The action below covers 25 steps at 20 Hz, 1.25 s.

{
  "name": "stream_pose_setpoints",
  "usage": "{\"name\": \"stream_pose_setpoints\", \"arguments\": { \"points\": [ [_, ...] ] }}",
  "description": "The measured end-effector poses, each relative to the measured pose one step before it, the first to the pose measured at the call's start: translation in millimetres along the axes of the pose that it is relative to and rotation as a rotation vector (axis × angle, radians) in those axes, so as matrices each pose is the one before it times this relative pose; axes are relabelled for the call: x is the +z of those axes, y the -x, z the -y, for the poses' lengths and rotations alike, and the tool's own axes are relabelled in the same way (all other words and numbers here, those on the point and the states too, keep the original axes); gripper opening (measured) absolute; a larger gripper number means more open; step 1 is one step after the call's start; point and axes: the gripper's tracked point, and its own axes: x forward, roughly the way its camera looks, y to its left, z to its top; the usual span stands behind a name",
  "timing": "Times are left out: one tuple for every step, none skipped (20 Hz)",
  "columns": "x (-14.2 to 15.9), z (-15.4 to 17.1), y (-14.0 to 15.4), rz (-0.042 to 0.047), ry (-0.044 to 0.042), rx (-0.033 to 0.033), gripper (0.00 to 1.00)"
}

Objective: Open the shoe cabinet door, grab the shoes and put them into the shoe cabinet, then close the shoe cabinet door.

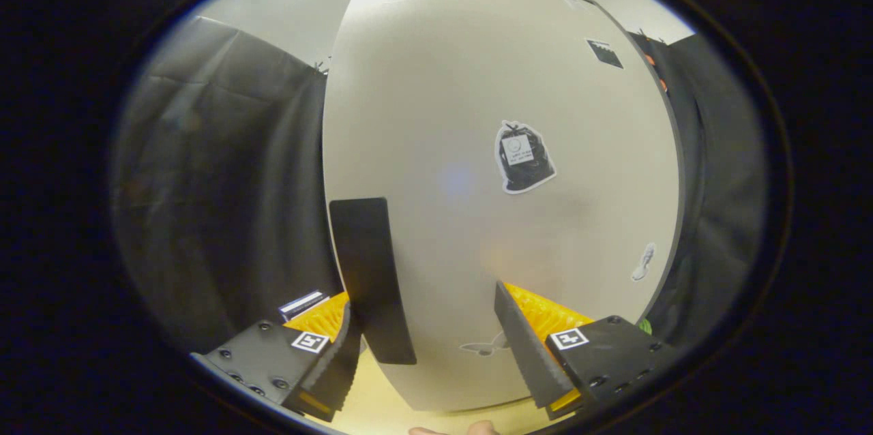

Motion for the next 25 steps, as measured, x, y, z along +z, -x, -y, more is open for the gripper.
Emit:
{"name": "stream_pose_setpoints", "arguments": {
  "points": [
    [-0.2,0.18,-2.34,0.00087,-0.00088,-0.00762,1.0],
    [-0.51,0.43,-0.77,0.00052,-0.00103,-0.0083,1.0],
    [-0.25,0.14,-0.82,-0.00045,-0.00077,-0.0081,1.0],
    [-0.18,0.16,-1.42,0.00184,-0.00251,-0.00781,1.0],
    [-0.18,0.31,-1.31,0.00086,-0.00142,-0.00771,1.0],
    [-0.38,1.37,-3.05,0.00065,-0.00049,-0.0069,1.0],
    [-0.37,0.17,-2.21,0.00136,-0.00171,-0.00817,1.0],
    [-0.27,-0.01,-0.45,0.00035,-0.00177,-0.00405,1.0],
    [-0.01,-0.31,-0.6,0.00034,-0.0023,-0.006,1.0],
    [-0.2,0.78,-1.19,-0.00117,-0.00217,-0.00642,1.0],
    [-0.62,-0.13,-1.12,-0.00105,-0.00401,-0.00737,1.0],
    [-0.22,0.21,0.11,-0.0013,-0.00301,-0.00375,1.0],
    [0.35,-0.3,-0.42,0.00011,-0.00336,-0.00511,1.0],
    [-0.24,-0.16,-1.72,-0.00068,-0.00107,-0.00287,1.0],
    [-0.04,0.63,-0.66,-0.00169,-0.00236,-0.00394,1.0],
    [0.06,1.03,-1.83,0.00007,-0.00219,-0.00491,1.0],
    [0.14,0.14,0.16,0.00063,0.00041,-0.00511,1.0],
    [0.28,-0.58,0.12,0.00139,0.00216,-0.00522,1.0],
    [0.42,0.23,0.64,0.00209,0.00298,-0.00538,1.0],
    [-0.53,0.05,0.64,0.00269,0.00591,-0.00595,1.0],
    [-0.45,-1.29,1.18,0.00143,0.00555,0.00229,1.0],
    [-0.05,-0.41,0.48,0.00123,0.00328,0.00593,1.0],
    [0.96,-0.07,1.23,0.00345,0.00054,0.00502,1.0],
    [1.58,-0.25,1.03,0.00589,-0.00357,0.00494,1.0],
    [1.79,-0.65,1.73,0.00772,-0.0066,0.00473,1.0]
  ]
}}
